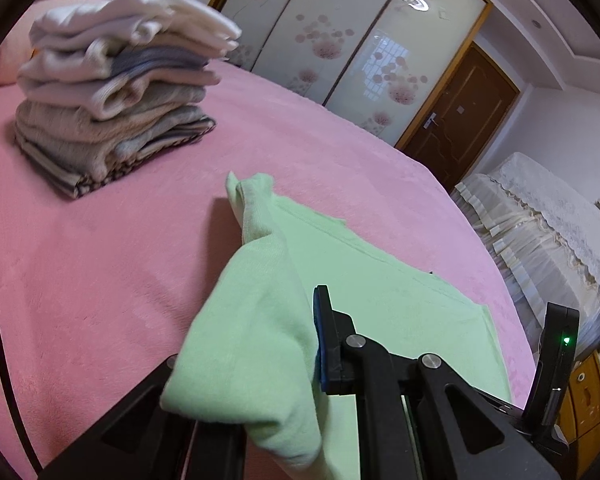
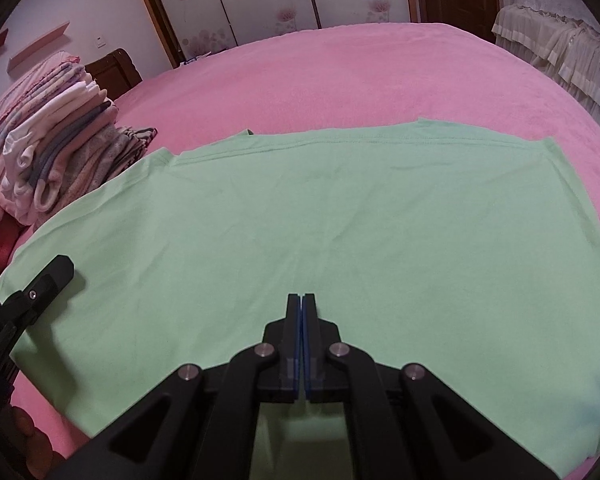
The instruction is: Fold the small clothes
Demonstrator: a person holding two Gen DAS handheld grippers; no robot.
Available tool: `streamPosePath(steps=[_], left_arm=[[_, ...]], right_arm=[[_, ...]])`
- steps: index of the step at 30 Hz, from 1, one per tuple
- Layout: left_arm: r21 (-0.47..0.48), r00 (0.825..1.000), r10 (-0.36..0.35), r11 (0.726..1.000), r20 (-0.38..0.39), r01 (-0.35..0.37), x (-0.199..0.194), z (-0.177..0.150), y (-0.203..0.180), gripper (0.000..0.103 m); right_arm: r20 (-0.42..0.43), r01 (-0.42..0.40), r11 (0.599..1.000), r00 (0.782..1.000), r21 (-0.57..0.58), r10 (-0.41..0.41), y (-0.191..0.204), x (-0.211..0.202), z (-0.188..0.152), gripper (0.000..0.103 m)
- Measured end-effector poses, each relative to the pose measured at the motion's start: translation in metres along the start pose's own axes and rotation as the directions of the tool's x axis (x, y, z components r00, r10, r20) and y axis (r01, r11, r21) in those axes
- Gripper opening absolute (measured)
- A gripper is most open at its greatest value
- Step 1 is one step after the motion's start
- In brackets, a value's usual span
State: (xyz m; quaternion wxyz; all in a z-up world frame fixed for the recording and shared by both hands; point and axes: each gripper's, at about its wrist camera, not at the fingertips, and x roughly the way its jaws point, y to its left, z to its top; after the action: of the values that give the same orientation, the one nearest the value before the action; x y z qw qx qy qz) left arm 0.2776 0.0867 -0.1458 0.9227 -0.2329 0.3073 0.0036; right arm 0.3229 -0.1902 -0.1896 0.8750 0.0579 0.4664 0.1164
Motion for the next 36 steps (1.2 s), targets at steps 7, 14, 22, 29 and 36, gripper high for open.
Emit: streamPosePath(steps=[7,14,22,29,36], left_arm=[[0.112,1.000,-0.028,0.993,0.015,0.026,-0.003,-0.003,-0.050,0.008],[0.232,0.995,-0.092,0.968,-0.032,0.097,0.019,-0.022,-0.137,0.008],[0.447,0.967,-0.198,0.859,-0.158,0.249,0.035,-0.096,-0.246,0.008],[0.601,0.938,-0.166,0.731,-0.305,0.325,0.035,-0.156,-0.281,0.018],[0.518,0.907,-0.238,0.758,-0.347,0.396,0.001,-0.144,-0.258,0.044]], right_arm=[[0.003,-0.040,0.999,0.999,0.028,0.040,-0.019,-0.018,-0.005,0.000],[0.041,-0.052,0.995,0.998,0.088,0.049,-0.072,-0.056,-0.018,0.000],[0.109,0.032,0.979,0.993,0.203,-0.055,-0.164,-0.118,-0.049,0.000],[0.107,0.123,0.961,0.982,0.248,-0.154,-0.202,-0.143,-0.077,0.003],[0.106,0.127,0.962,0.982,0.240,-0.156,-0.201,-0.147,-0.081,0.004]])
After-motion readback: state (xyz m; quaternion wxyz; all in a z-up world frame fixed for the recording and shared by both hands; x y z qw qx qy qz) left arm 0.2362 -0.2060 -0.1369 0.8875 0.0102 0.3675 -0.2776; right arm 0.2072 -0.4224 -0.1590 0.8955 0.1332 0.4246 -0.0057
